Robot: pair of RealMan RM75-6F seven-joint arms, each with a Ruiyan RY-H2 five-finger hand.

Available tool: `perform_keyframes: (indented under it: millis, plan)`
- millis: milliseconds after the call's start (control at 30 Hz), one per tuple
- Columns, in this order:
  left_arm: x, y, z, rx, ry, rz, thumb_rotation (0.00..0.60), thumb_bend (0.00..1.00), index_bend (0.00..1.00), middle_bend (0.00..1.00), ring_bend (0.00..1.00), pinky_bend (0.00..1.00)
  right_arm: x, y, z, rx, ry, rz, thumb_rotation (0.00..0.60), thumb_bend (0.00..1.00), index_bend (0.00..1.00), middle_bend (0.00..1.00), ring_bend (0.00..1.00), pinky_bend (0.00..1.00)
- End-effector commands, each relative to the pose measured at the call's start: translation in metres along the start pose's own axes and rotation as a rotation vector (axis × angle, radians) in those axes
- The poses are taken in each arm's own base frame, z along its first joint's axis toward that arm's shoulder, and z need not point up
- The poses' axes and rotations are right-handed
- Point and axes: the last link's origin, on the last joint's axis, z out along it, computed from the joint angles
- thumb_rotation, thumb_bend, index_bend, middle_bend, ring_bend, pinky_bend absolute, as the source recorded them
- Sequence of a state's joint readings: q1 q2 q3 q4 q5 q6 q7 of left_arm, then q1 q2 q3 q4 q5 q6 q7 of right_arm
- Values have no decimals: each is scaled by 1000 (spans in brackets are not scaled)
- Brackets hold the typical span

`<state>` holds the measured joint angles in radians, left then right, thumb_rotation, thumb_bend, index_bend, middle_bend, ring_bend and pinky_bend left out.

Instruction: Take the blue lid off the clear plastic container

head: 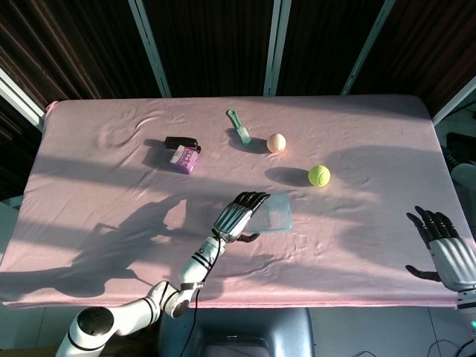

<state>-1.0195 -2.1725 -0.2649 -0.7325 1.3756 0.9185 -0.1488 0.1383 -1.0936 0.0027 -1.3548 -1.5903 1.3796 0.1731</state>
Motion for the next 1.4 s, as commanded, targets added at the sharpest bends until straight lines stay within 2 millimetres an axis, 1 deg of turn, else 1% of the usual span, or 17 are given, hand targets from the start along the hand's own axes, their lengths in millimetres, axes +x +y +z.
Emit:
perform_keyframes:
  millis: [33, 133, 200, 367, 433, 467, 500, 667, 767, 833, 933, 1000, 1100, 1200, 1400]
  plan:
    - [1, -1, -8, -24, 10, 1, 600, 348, 60, 393, 389, 481, -5, -16, 15, 74, -17, -44, 600, 115, 0, 0, 0, 0]
    - [3, -2, -20, -54, 18, 7, 600, 349, 61, 390, 389, 476, -10, -31, 28, 140, -23, -86, 600, 115, 2, 0, 0, 0]
    - [5, -2, -27, -71, 23, 6, 600, 349, 60, 385, 388, 469, -14, -44, 38, 188, -25, -109, 600, 115, 26, 0, 0, 0]
    - [9, -1, -42, -87, 17, -12, 600, 348, 60, 366, 366, 445, -23, -72, 57, 292, -29, -121, 600, 118, 128, 6, 0, 0]
    - [8, 1, -47, -95, 3, -12, 600, 348, 60, 350, 349, 430, -28, -85, 66, 339, -37, -110, 600, 142, 182, 19, 0, 0]
    - [7, 1, -49, -98, 2, -11, 600, 349, 59, 348, 346, 428, -30, -89, 69, 352, -40, -106, 600, 150, 198, 23, 0, 0]
    - [6, 3, -52, -103, -2, -9, 600, 348, 59, 345, 340, 423, -32, -97, 75, 377, -44, -97, 600, 156, 216, 28, 0, 0]
    - [3, 3, -59, -108, -12, 5, 600, 347, 45, 340, 335, 421, -41, -120, 87, 455, -43, -54, 600, 170, 260, 56, 0, 0]
    - [2, 1, -61, -100, -14, 7, 600, 347, 38, 340, 334, 419, -45, -135, 92, 506, -25, -31, 600, 196, 295, 86, 0, 0]
    - [1, -1, -62, -95, -19, 12, 600, 348, 33, 340, 333, 419, -48, -146, 95, 546, -15, -14, 600, 235, 334, 117, 0, 0]
    - [-3, -3, -64, -89, -31, 21, 600, 349, 27, 339, 333, 418, -52, -158, 100, 586, -1, -1, 600, 278, 406, 158, 0, 0]
    - [-5, -4, -66, -89, -33, 26, 600, 349, 26, 339, 328, 401, -53, -164, 102, 606, 9, 24, 600, 308, 451, 181, 5, 10]
    - [-6, -4, -67, -92, -27, 21, 600, 349, 23, 336, 322, 379, -55, -169, 107, 626, 20, 41, 600, 357, 507, 211, 24, 38]
    - [-8, -6, -69, -89, -41, 10, 600, 348, 19, 335, 322, 388, -58, -173, 113, 633, 26, 42, 600, 360, 527, 221, 31, 41]
    - [-11, -7, -69, -84, -46, 3, 600, 349, 18, 335, 322, 390, -64, -183, 119, 657, 20, 68, 600, 362, 548, 236, 47, 65]
